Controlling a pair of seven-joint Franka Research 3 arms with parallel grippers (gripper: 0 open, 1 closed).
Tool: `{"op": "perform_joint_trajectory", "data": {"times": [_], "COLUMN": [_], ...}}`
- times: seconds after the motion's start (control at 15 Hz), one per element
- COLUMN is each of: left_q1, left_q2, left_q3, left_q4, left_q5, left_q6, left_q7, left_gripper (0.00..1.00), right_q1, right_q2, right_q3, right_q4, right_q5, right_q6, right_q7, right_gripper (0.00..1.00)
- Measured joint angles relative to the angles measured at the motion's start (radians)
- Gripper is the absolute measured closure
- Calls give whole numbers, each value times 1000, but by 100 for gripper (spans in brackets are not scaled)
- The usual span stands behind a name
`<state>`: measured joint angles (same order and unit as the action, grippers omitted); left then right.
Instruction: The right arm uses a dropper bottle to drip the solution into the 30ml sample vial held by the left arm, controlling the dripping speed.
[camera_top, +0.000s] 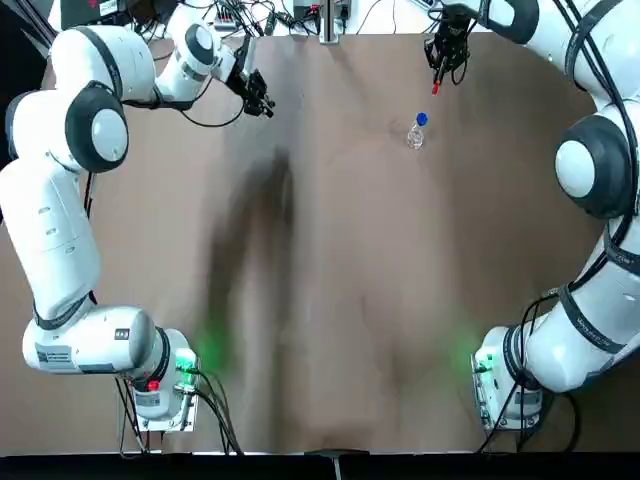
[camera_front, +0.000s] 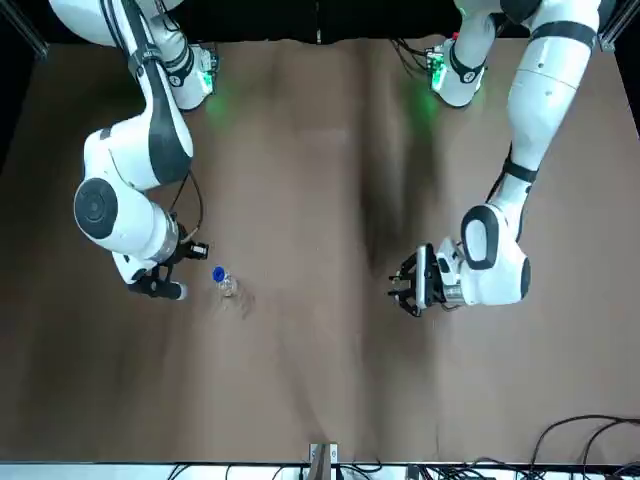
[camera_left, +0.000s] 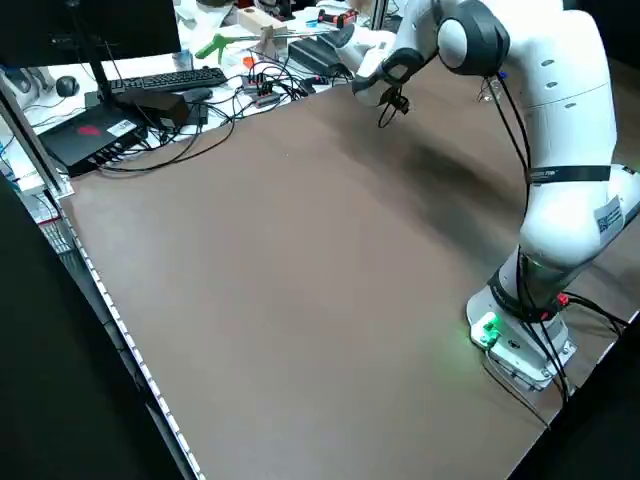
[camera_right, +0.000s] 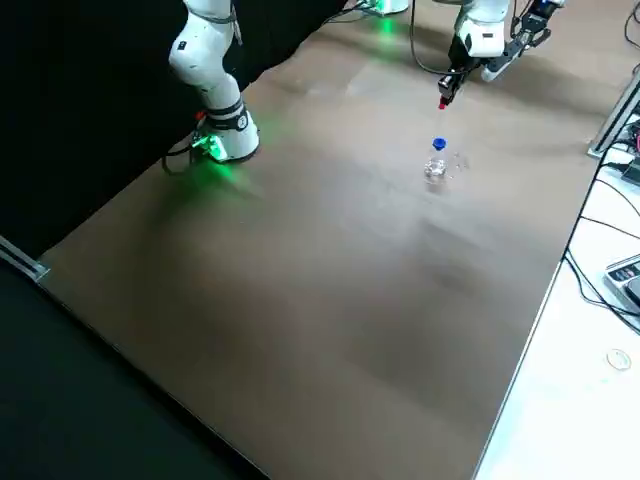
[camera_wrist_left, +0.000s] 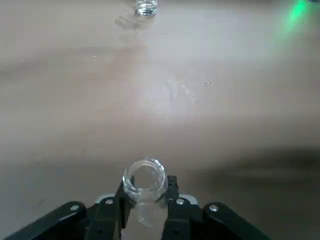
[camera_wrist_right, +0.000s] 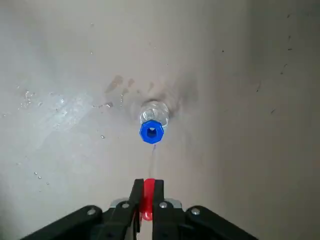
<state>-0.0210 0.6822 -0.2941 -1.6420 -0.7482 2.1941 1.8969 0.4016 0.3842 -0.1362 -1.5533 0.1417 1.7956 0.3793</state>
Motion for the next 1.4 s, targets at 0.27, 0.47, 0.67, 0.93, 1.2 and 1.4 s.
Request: {"op": "perform_joint_trajectory", "data": {"times": [0.27,0.47,0.67,0.93,1.2,1.4], "left_q1": [-70,-134,-232,-269,-313,-340], "left_q2": [-14,-14,-15,-12,-6,1], "left_q3": [-1,-3,1,3,3,4], "left_q4": [14,32,71,74,73,73], "left_q5": [145,194,194,194,194,194], "left_q6": [30,69,114,177,251,290], "left_q7": [-160,-281,-375,-395,-467,-512], "left_gripper": [69,69,69,69,69,69], "right_q1": [0,1,1,2,9,33], "right_q2": [-18,-27,-45,-58,-70,-71], "right_q3": [1,8,9,11,16,21], "right_q4": [0,1,1,2,2,2], "right_q5": [3,23,107,177,255,287], "right_q6": [-3,-3,-11,-14,-16,-15], "right_q7": [3,33,44,44,47,88], "right_gripper": [88,88,88,88,88,88]}}
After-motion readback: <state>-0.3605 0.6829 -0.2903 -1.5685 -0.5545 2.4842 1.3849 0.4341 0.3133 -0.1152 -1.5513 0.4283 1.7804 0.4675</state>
